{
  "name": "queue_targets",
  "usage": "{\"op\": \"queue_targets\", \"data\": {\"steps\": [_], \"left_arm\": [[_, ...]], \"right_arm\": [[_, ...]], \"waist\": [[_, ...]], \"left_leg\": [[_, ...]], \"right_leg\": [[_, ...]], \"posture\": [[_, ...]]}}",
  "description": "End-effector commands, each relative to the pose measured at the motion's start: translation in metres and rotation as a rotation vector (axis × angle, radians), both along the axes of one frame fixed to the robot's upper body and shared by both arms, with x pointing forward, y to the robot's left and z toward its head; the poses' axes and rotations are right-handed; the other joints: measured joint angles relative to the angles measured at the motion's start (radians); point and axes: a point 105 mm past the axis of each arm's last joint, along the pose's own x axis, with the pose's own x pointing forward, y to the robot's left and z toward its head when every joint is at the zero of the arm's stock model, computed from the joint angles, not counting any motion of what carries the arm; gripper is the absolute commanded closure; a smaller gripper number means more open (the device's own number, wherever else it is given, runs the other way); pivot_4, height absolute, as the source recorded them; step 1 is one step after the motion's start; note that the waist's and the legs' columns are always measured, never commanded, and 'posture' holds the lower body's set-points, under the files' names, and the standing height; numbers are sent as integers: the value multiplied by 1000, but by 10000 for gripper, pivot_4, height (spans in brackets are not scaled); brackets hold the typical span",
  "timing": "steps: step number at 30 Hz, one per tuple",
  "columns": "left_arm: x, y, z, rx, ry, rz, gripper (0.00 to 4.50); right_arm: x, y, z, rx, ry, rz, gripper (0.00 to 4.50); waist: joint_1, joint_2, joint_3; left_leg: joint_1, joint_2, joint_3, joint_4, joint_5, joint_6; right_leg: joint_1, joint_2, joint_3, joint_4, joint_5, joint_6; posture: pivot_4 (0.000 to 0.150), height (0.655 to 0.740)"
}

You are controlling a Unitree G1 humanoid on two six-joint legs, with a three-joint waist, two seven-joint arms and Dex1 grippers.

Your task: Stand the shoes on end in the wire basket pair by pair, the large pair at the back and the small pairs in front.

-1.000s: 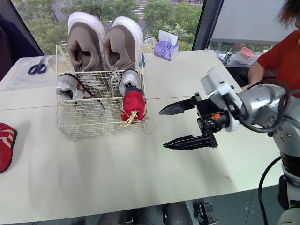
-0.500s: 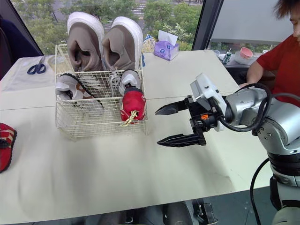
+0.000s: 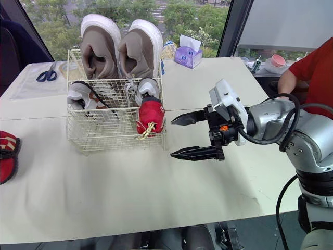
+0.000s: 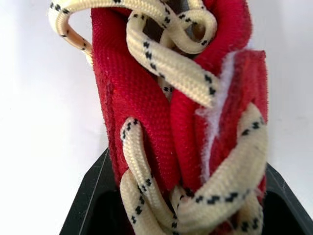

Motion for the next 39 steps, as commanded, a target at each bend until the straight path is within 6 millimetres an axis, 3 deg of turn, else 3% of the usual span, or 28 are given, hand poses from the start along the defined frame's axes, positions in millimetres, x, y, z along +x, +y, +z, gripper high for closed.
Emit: {"op": "queue_targets", "data": {"steps": [1, 3, 6, 8, 10, 14, 21, 26, 33, 39], "left_arm": [[9, -12, 88, 90, -314, -77, 24601], [12, -44, 138, 168, -598, -152, 24601], [-10, -89, 192, 416, -983, -162, 24601], [-25, -122, 215, 269, -1269, -94, 24601], [-38, -163, 231, 156, -1511, -162, 24601], [-42, -221, 209, 245, -1517, -277, 24601], [-30, -281, 179, 179, -1540, -471, 24601], [-22, -294, 152, 229, -1526, -453, 24601], [-10, -292, 119, 398, -1505, -422, 24601], [12, -285, 97, 447, -1509, -379, 24601]], "right_arm": [[1, -1, 5, 16, -19, 21, 0], [3, -1, 4, 22, -8, 29, 0], [7, 0, 7, 36, 3, 38, 0], [10, 0, 9, 41, 18, 38, 0], [14, 0, 10, 38, 34, 33, 0], [18, 2, 8, 23, 86, 49, 0], [17, 4, 11, -8, 142, 83, 0], [9, 0, 16, 5, 187, 66, 0], [8, -7, 15, 12, 206, -9, 0], [6, -7, 14, 18, 210, -38, 0]], "waist": [[-4, -6, 1], [-4, -9, 1], [-1, -6, 2], [4, -5, 2], [3, -7, 3], [-4, -3, 1], [0, 0, 1], [2, 0, 0], [3, 0, 0], [3, 1, 0]], "left_leg": [[0, 0, 0, 0, 0, 0], [-2, 1, -1, 1, -1, 1], [-3, -1, -3, 8, -4, 5], [-2, -2, -2, 11, -5, 6], [-2, -3, -4, 15, -5, 7], [5, -3, -3, 14, -5, 7], [7, -1, -5, 13, -2, 3], [5, -1, -5, 14, -3, 4], [4, 0, -5, 14, -4, 5], [2, 1, -5, 14, -4, 6]], "right_leg": [[0, 0, 0, 0, 0, 0], [0, 0, 0, -1, 0, 0], [2, -4, -1, -1, 0, 0], [6, -5, 0, -2, 0, 0], [9, -4, -1, -2, 2, 3], [15, -3, 0, -3, 3, 5], [15, 4, 1, -1, 1, 1], [15, 2, 1, -3, 0, -1], [14, 2, 0, -4, 0, -2], [12, 1, 0, -5, 0, -2]], "posture": [[1500, 7400], [1500, 7400], [1500, 7400], [1500, 7400], [1500, 7400], [1500, 7400], [1500, 7400], [1500, 7400], [1500, 7400], [1500, 7400]]}}
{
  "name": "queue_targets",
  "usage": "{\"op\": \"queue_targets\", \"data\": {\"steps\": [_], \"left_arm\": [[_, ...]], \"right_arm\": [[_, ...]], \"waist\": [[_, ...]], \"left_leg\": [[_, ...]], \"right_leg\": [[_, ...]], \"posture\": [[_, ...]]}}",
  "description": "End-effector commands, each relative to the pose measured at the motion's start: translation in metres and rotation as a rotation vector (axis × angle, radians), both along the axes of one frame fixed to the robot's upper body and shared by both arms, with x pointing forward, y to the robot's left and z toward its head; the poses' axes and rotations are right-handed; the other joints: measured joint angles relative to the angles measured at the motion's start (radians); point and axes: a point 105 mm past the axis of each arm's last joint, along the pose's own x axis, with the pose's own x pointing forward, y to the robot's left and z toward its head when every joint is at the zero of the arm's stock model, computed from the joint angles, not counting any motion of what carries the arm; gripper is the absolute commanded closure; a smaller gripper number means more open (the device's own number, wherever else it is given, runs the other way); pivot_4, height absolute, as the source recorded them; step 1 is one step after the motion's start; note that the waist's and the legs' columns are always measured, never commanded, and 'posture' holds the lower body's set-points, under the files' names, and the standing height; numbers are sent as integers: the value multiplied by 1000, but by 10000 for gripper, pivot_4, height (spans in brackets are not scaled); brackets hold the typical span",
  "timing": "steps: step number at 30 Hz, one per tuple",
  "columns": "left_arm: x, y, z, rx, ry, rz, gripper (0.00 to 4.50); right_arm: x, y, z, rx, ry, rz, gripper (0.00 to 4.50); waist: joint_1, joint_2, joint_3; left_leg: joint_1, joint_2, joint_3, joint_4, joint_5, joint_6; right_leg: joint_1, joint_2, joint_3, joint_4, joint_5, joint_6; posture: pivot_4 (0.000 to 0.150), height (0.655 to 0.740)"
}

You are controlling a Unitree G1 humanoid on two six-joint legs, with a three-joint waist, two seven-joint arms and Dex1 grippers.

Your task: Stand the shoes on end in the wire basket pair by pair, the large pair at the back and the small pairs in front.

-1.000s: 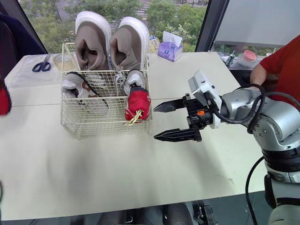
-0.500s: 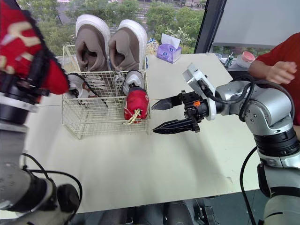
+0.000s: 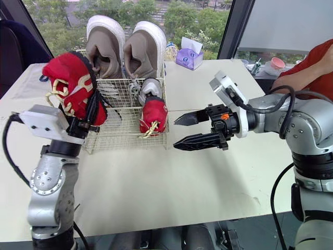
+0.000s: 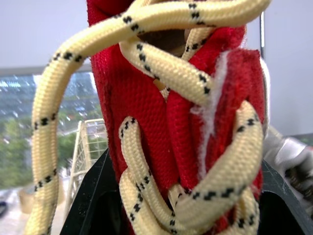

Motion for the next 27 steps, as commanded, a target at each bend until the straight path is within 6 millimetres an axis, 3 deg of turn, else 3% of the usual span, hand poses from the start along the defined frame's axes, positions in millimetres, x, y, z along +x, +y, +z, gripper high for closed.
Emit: {"op": "queue_targets", "data": {"steps": [1, 6, 18, 19, 20, 22, 23, 27], "left_arm": [[6, -1, 0, 9, -76, 8, 24601], [10, 0, -25, 2, -14, -6, 24601], [-6, -2, -40, -30, 62, -26, 24601], [-5, 0, -40, -52, 68, -24, 16817], [-4, 2, -40, -68, 72, -25, 13718], [-4, 5, -39, -91, 83, -32, 2864], [-5, 5, -38, -90, 92, -45, 256], [-16, 2, -38, -110, 163, -121, 256]], "right_arm": [[-7, -1, 11, 15, -51, -3, 0], [-7, -3, 11, 14, -56, -27, 0], [-2, -1, 4, 31, -51, -37, 0], [-2, 0, 4, 33, -50, -35, 0], [-2, 0, 3, 34, -49, -34, 0], [-1, 0, 3, 38, -46, -33, 0], [-1, 0, 2, 38, -45, -35, 0], [0, 0, -1, 41, -37, -36, 0]], "waist": [[0, 0, 0], [1, 1, -1], [-1, 2, -1], [-1, 3, -1], [-1, 3, -1], [-1, 3, -1], [-1, 3, -1], [-2, 3, -1]], "left_leg": [[0, 0, 0, 0, 0, 0], [-1, 0, 1, 0, 0, 1], [-2, 0, 1, -1, -1, 2], [-2, 0, 1, -1, -2, 2], [-2, 0, 2, -1, -2, 2], [-3, 0, 2, -1, -2, 3], [-3, 0, 2, -1, -2, 3], [-3, 1, 2, -1, -3, 4]], "right_leg": [[-1, 0, 0, 0, 0, 0], [-1, -1, 0, 0, 0, 0], [-3, -1, 0, -1, 0, 0], [-3, -1, 0, -2, 0, 0], [-3, -1, 0, -3, 0, 0], [-3, -1, -1, -4, 0, 0], [-3, -1, -1, -4, 0, 0], [-3, -1, -1, -6, 0, 0]], "posture": [[1500, 7400], [1500, 7400], [1500, 7400], [1500, 7400], [1500, 7400], [1500, 7400], [1500, 7400], [1500, 7400]]}}
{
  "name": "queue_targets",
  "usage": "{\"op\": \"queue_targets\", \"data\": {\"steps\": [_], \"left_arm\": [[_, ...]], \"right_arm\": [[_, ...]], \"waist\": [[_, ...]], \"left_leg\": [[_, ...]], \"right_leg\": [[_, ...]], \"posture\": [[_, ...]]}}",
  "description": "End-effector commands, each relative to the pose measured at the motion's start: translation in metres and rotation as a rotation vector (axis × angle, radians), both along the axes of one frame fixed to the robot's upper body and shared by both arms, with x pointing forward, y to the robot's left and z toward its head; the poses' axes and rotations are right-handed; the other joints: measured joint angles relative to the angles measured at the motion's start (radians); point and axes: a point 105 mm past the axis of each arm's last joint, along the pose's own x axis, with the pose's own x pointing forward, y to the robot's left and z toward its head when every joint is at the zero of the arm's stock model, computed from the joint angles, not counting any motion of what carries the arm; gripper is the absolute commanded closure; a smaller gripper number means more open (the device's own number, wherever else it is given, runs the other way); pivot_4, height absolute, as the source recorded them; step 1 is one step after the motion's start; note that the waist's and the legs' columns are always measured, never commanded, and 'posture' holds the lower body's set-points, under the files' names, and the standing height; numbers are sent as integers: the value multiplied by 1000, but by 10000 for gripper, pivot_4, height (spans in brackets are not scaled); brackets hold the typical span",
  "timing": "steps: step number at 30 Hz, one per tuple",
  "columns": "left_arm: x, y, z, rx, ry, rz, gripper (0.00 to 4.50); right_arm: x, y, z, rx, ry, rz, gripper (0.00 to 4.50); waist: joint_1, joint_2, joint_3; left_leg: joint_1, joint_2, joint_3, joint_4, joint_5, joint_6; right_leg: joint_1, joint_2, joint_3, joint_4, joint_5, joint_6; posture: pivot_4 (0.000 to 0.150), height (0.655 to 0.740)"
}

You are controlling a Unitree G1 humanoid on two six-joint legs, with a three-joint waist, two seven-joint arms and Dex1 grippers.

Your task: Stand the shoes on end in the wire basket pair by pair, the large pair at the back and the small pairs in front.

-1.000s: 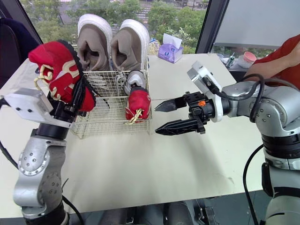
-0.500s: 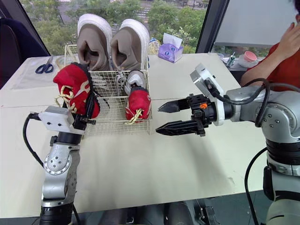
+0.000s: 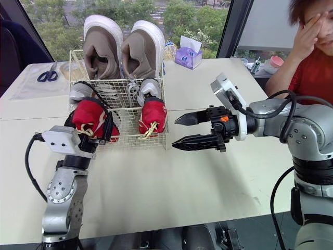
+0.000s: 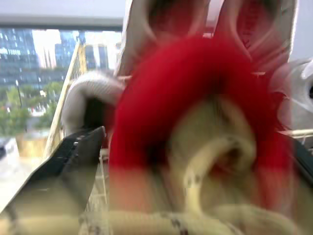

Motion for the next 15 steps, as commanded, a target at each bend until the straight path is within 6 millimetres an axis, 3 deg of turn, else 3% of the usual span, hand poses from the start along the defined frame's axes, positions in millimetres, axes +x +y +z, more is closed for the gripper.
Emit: {"op": "queue_targets", "data": {"steps": [1, 6, 11, 15], "left_arm": [[-18, -3, 13, -26, 13, -79, 256], [-40, -4, 18, 11, 111, -183, 256], [-68, 8, 26, 27, 264, -284, 256], [-89, 26, 11, 49, 509, -364, 256]], "right_arm": [[-1, 1, 3, 19, -22, 7, 0], [-2, 0, -2, 24, -5, 3, 0], [-2, -3, -11, 29, 20, -9, 0], [1, -8, -20, 32, 42, -28, 0]], "waist": [[0, 0, 0], [-1, 2, 1], [0, 4, 1], [-2, 8, 3]], "left_leg": [[0, 0, 0, 0, 0, 0], [0, 0, 0, -1, -1, 1], [0, 1, 0, -2, -1, 1], [0, 1, 0, -2, -1, 0]], "right_leg": [[0, 0, 0, -1, 0, 0], [0, 0, 0, -2, 0, 0], [1, 1, 0, -5, 0, 0], [-1, 0, -1, -6, 0, 0]], "posture": [[1500, 7400], [1500, 7400], [1500, 7400], [1500, 7400]]}}
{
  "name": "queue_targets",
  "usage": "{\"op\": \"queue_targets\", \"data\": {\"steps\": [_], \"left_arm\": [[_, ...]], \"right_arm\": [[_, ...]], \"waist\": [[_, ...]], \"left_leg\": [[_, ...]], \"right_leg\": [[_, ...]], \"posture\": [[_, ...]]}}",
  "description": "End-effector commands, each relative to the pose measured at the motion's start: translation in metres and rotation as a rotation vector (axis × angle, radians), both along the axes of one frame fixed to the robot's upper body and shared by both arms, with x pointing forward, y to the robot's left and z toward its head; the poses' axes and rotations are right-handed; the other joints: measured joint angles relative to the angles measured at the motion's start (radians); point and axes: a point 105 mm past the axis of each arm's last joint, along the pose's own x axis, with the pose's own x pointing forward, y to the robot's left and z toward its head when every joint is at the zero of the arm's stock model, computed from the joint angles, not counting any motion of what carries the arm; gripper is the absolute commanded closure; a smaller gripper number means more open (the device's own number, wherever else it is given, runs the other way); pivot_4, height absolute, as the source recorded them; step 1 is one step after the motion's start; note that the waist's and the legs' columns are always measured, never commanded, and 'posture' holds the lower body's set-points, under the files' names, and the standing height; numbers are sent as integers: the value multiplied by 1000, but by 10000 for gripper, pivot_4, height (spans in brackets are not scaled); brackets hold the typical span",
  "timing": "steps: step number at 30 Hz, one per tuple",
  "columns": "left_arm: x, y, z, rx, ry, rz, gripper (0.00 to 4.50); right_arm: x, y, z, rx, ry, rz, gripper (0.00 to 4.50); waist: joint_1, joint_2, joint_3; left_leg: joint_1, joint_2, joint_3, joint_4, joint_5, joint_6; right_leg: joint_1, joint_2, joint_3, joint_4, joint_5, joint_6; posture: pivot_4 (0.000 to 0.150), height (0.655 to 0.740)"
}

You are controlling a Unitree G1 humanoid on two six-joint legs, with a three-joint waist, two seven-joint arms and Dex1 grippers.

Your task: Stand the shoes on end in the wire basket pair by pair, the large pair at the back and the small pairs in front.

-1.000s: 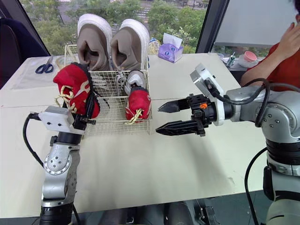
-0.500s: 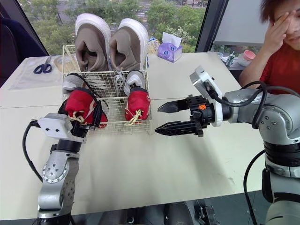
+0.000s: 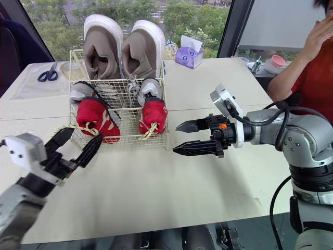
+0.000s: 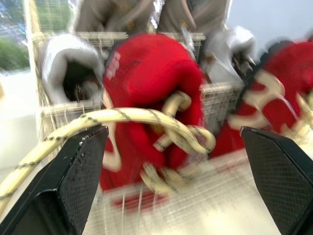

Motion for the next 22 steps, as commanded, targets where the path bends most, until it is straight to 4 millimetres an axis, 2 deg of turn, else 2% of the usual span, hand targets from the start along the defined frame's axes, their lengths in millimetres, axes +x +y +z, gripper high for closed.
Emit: {"op": "queue_targets", "data": {"steps": [1, 5, 8, 11, 14, 22], "left_arm": [[-20, 12, 0, -17, 145, -78, 256], [-36, 24, -8, 5, 293, -124, 256], [-42, 36, -27, 109, 414, -128, 256], [-49, 41, -41, 129, 498, -179, 256], [-58, 42, -51, 146, 556, -235, 256], [-45, 47, -56, 121, 536, -271, 256]], "right_arm": [[2, -7, -2, 7, -24, -17, 0], [4, -11, -14, -4, -2, -39, 0], [5, -17, -32, -30, 41, -73, 0], [4, -23, -47, -62, 61, -106, 0], [0, -25, -52, -62, 66, -118, 0], [-2, -26, -54, -58, 60, -142, 0]], "waist": [[-1, 2, 1], [1, 6, 4], [2, 6, 4], [0, 7, 4], [-1, 9, 5], [0, 11, 6]], "left_leg": [[0, 0, 0, 0, 0, 0], [0, 0, 1, -1, -2, -3], [0, 0, 1, -1, -3, -4], [0, 0, 2, -2, -3, -4], [-1, 0, 2, -2, -5, -5], [-1, 3, 3, -4, -6, -7]], "right_leg": [[-2, 0, 0, -1, 0, 0], [-3, 0, 0, -2, -1, 1], [-3, 0, 0, -3, -2, 3], [-4, 0, 0, -3, -2, 3], [-5, 0, 0, -4, -2, 2], [-7, 0, 0, -5, -2, 2]], "posture": [[1500, 7400], [1500, 7400], [1500, 7400], [1500, 7400], [1500, 7400], [1500, 7400]]}}
